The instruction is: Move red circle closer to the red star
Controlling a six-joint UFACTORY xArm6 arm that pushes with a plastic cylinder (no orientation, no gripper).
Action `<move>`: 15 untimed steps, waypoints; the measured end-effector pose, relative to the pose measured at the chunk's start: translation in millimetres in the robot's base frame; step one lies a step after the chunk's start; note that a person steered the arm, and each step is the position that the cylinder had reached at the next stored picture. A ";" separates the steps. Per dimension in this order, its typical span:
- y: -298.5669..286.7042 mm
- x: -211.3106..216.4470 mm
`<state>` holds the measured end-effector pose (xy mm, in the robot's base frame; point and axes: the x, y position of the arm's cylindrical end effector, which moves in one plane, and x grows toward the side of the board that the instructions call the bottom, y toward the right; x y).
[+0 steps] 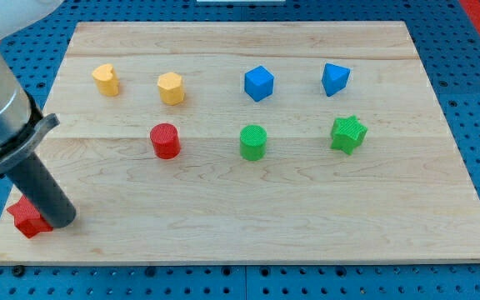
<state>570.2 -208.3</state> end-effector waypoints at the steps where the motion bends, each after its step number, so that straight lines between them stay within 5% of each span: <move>1: 39.2 -12.7; 3: -14.0 -49.9; 5: -14.6 -140.5; 7: 79.5 -163.0; 8: 117.1 -147.7; 13: 78.2 -20.2; 15: 158.3 -22.1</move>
<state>548.2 -50.1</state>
